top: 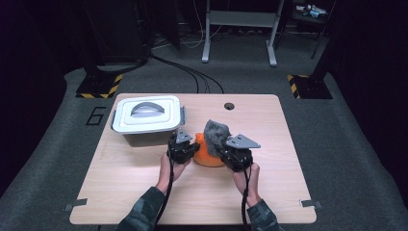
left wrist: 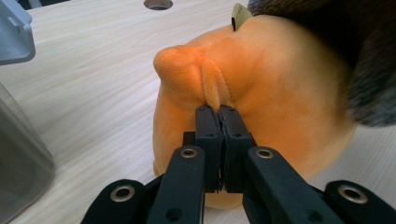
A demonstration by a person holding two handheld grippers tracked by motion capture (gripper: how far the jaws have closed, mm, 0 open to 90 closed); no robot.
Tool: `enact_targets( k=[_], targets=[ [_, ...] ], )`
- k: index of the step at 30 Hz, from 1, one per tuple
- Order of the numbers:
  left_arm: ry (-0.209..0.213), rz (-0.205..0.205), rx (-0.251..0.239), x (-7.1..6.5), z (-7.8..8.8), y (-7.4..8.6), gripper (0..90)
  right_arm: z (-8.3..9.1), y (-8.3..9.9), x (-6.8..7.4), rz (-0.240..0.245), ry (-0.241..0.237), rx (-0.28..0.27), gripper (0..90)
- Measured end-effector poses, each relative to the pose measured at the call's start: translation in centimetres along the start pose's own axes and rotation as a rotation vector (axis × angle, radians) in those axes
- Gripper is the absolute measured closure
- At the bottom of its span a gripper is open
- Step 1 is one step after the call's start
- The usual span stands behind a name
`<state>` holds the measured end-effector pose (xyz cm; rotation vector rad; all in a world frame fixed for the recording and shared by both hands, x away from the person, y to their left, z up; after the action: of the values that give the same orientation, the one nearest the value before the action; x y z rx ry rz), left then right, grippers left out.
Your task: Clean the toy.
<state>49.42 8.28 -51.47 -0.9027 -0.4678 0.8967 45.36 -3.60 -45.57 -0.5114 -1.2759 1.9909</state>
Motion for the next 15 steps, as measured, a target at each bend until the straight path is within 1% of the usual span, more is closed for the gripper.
enact_targets(
  k=[1,3,4,5,6,8,9,12,13,14,15],
  targets=[
    [-0.001,-0.001,0.0,0.0,0.0,0.0,87.8,0.2,-0.1,0.1,-0.001,-0.003,-0.004,77.7],
    [-0.002,0.007,0.0,-0.1,0.0,0.0,87.8,0.1,0.0,0.5,0.003,-0.021,0.012,77.7],
    [-0.002,-0.005,0.001,-0.1,0.0,0.0,87.8,-0.3,0.2,0.8,0.014,-0.028,0.025,77.6],
    [0.0,-0.005,-0.001,-0.2,0.0,-0.1,87.8,-0.7,0.5,1.0,0.021,-0.038,0.048,77.6],
    [0.004,-0.012,0.001,-0.3,0.0,-0.1,87.8,-1.3,0.9,1.0,0.023,-0.039,0.068,77.5],
    [0.007,-0.013,-0.005,-0.4,0.1,-0.2,87.7,-2.4,1.6,0.6,0.022,-0.02,0.099,77.6],
    [0.01,-0.013,-0.005,-0.5,0.1,-0.2,87.6,-2.8,1.9,0.2,0.019,-0.012,0.106,77.7],
    [0.013,-0.019,-0.015,-0.4,0.2,-0.3,86.2,-3.3,2.5,-0.6,-0.003,0.001,0.119,78.0],
    [0.014,-0.016,-0.011,-0.4,0.2,-0.3,84.1,-3.3,2.6,-0.8,0.003,-0.001,0.119,78.1],
    [0.009,-0.018,-0.009,-0.3,0.2,-0.3,80.7,-3.3,2.6,-0.8,-0.001,0.005,0.12,78.1],
    [0.007,-0.016,-0.008,-0.3,0.3,-0.2,75.4,-3.2,2.6,-1.0,-0.001,0.007,0.123,78.2]
  ],
)
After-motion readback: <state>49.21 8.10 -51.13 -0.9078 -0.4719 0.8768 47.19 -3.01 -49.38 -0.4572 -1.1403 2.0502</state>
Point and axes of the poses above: each handheld gripper's, and its own axes: z roughly backward along the jaws, y roughly out of its underside, x roughly to its left, the point moved 9 cm from there along -z, roughly forward along the jaws, and after that the axes turned 7 degrees about -y, right-handed, at the moved point
